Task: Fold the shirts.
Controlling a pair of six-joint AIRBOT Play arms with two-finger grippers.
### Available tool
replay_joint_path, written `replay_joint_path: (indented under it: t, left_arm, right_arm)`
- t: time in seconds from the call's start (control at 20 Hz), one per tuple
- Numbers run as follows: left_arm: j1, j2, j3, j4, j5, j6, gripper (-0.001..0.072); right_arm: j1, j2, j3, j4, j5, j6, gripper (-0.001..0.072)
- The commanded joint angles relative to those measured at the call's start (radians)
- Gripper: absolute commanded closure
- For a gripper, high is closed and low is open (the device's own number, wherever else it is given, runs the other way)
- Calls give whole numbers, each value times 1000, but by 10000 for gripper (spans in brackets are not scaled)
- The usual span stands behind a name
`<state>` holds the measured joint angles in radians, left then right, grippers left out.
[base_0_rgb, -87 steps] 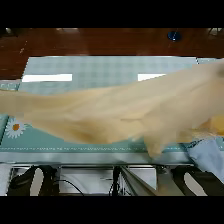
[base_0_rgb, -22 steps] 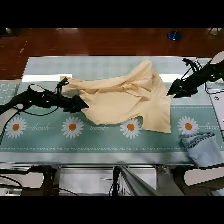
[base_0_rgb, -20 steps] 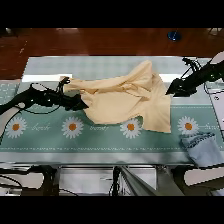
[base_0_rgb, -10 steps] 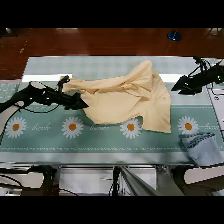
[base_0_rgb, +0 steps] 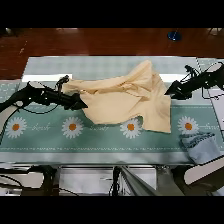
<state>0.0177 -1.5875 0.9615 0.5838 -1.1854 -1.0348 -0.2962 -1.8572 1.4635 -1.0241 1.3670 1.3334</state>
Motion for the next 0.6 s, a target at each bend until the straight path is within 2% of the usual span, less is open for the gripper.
replay_joint_path:
  t: [0.0, 0.05, 0.15, 0.3, 0.4, 0.55]
  left_arm:
    - [1, 1, 1, 0, -6, 5, 682]
    - [1, 3, 1, 0, -7, 8, 683]
    - [3, 27, 11, -1, -26, 61, 685]
    - [29, 147, 84, -1, -57, 81, 686]
    - [64, 296, 183, -1, -58, 80, 687]
    - [136, 517, 381, 0, -57, 28, 686]
  right_arm:
    - [40, -49, -1, -1, -3, 27, 602]
    - [51, -46, -1, 8, -2, 25, 689]
    - [56, -9, 0, 115, 26, -53, 689]
    - [36, 154, 0, 289, 79, -132, 689]
    - [26, 317, 0, 378, 86, -153, 689]
    - [26, 589, 39, 472, 61, -160, 689]
